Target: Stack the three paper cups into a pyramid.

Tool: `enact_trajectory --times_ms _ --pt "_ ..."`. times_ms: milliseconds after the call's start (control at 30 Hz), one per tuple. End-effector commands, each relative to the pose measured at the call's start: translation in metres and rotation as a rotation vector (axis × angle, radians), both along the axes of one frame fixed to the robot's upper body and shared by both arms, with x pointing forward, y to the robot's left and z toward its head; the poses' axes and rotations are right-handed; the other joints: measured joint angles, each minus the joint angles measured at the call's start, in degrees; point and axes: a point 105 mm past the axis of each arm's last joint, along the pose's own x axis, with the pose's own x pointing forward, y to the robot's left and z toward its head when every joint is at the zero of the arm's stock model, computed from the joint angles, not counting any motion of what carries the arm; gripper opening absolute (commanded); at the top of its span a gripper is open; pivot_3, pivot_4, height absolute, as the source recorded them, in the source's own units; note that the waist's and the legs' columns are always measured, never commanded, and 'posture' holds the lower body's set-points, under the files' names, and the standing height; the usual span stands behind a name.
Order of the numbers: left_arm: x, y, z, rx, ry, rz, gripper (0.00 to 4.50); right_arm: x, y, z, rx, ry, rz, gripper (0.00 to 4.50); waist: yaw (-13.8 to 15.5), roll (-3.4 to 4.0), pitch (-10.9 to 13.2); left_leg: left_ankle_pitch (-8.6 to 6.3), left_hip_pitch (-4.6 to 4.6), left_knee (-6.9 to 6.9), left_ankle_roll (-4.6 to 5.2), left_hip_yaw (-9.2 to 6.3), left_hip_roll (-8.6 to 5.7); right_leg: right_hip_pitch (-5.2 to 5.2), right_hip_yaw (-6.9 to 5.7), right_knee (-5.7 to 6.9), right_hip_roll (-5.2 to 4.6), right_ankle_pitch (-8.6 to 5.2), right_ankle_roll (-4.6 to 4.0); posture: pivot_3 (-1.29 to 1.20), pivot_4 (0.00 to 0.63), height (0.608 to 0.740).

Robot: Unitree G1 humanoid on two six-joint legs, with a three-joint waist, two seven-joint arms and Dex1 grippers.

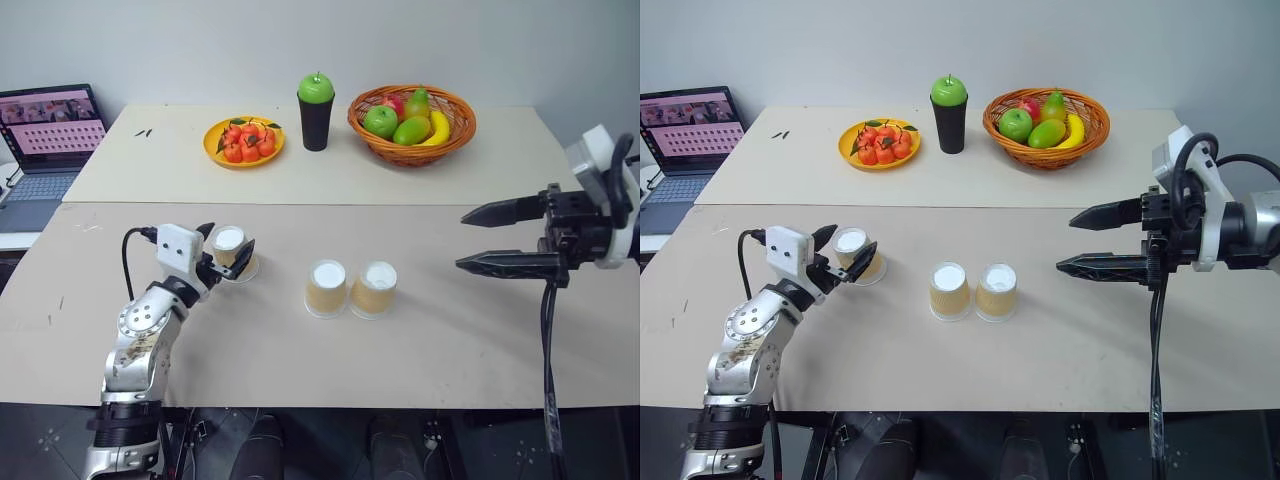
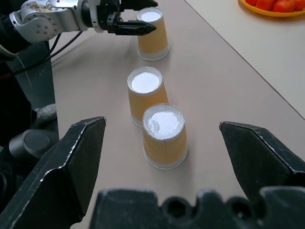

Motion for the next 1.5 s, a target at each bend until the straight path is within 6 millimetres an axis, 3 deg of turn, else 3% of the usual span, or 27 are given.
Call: enact_trajectory --times_ms 33,133,233,267,467,733,900,1067,1267,1500 --pt "0.003 -0.003 0.007 0.004 -0.044 -0.01 4.5 -0.005 -0.004 0.015 -0.011 -0.081 0.0 4.47 0.1 0.0 0.0 0.0 0.0 0.01 0.0 0.0 0.0 0.01 0.0 0.0 0.0 0.0 0.0 0.0 0.15 0.739" --pt "0.004 -0.002 0.005 0.0 -0.041 -0.004 3.84 -0.006 -0.005 0.015 -0.013 -0.083 -0.006 4.5 0.2 0.0 0.0 0.0 -0.01 0.02 0.0 0.0 -0.01 0.02 0.0 -0.02 0.0 0.0 0.01 0.0 0.15 0.739" --pt "0.004 -0.002 0.006 -0.019 -0.044 -0.006 2.72 -0.005 -0.004 0.014 -0.015 -0.085 -0.014 4.5 0.2 0.0 0.0 0.0 -0.01 0.0 0.0 0.0 0.0 0.02 0.0 -0.02 0.0 0.0 0.01 0.0 0.15 0.739" --pt "0.005 -0.002 0.009 -0.022 -0.054 -0.002 2.54 -0.006 -0.003 0.013 -0.015 -0.085 -0.014 4.5 0.2 0.0 0.0 0.0 -0.01 0.01 0.0 0.0 0.0 0.02 0.0 -0.02 0.0 0.0 0.01 0.0 0.15 0.739" --pt "0.01 -0.016 0.045 -0.009 -0.127 -0.069 2.54 -0.005 0.003 0.012 -0.007 -0.089 -0.012 4.5 0.2 0.0 0.0 0.01 -0.02 0.03 -0.02 -0.01 -0.01 0.03 0.0 -0.01 0.0 0.01 0.02 0.0 0.15 0.739" --pt "0.005 -0.067 0.107 0.075 -0.117 -0.48 2.54 -0.012 0.007 0.008 0.012 -0.084 -0.025 4.5 0.3 -0.01 0.0 0.01 -0.05 0.01 -0.02 -0.03 -0.01 0.02 -0.01 -0.03 0.0 0.0 0.05 0.0 0.15 0.739" --pt "-0.009 -0.1 0.125 0.164 -0.05 -0.766 2.54 -0.019 0.008 0.001 0.043 -0.064 -0.049 4.5 0.1 0.0 0.0 0.01 -0.05 -0.01 -0.02 -0.01 -0.01 0.01 0.0 -0.04 0.0 -0.01 0.06 0.0 0.15 0.739" --pt "-0.016 -0.128 0.141 0.185 -0.035 -0.946 2.54 -0.025 0.011 -0.012 0.07 -0.058 -0.088 4.5 0.0 -0.01 0.0 0.01 -0.03 0.01 -0.02 -0.02 0.0 0.02 0.0 -0.01 0.01 -0.01 0.06 0.0 0.15 0.739" --pt "-0.023 -0.154 0.127 0.197 0.011 -1.08 2.54 -0.031 0.013 -0.025 0.094 -0.048 -0.131 4.5 0.0 -0.01 0.0 0.01 -0.03 -0.01 -0.01 -0.03 -0.02 0.06 -0.01 -0.06 0.0 -0.02 0.07 0.0 0.15 0.739" --pt "-0.029 -0.165 0.11 0.202 0.064 -1.132 2.54 -0.035 0.018 -0.032 0.112 -0.046 -0.154 4.5 -0.1 -0.01 0.0 0.02 -0.02 0.04 -0.01 -0.03 -0.01 0.07 -0.01 -0.03 0.0 -0.02 0.07 0.0 0.15 0.739"
